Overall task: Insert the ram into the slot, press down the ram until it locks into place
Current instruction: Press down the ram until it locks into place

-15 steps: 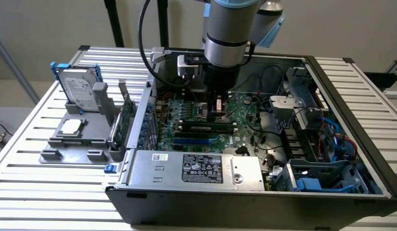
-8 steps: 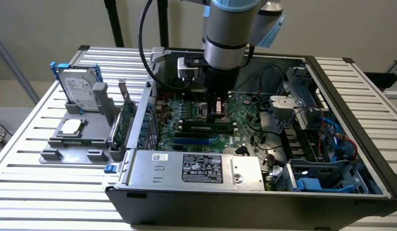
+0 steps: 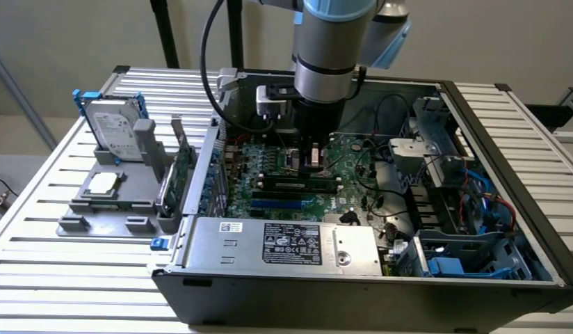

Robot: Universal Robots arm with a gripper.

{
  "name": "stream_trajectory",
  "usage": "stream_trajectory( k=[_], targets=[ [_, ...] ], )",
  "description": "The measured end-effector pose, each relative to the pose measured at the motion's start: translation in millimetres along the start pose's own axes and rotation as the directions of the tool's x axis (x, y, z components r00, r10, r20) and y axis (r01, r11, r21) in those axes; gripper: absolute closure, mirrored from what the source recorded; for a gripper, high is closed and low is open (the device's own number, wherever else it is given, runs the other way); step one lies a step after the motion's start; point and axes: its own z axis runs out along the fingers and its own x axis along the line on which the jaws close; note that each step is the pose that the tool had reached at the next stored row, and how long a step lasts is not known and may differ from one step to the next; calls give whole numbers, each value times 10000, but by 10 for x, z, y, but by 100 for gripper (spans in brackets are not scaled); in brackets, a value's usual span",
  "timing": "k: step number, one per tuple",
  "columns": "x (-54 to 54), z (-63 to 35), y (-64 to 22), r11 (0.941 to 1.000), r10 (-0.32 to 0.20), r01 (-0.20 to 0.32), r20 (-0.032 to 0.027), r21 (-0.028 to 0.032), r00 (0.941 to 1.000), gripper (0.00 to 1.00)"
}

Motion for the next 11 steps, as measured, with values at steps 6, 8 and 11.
stream_trajectory(
  k=[6, 8, 11],
  targets=[
    [-8, 22, -1, 10000, 28, -28, 0, 0, 10000, 89],
    [-9, 38, -1, 10000, 34, -34, -1, -1, 10000, 89],
    [-9, 70, -2, 10000, 41, -41, -11, -6, 10000, 89]
  ],
)
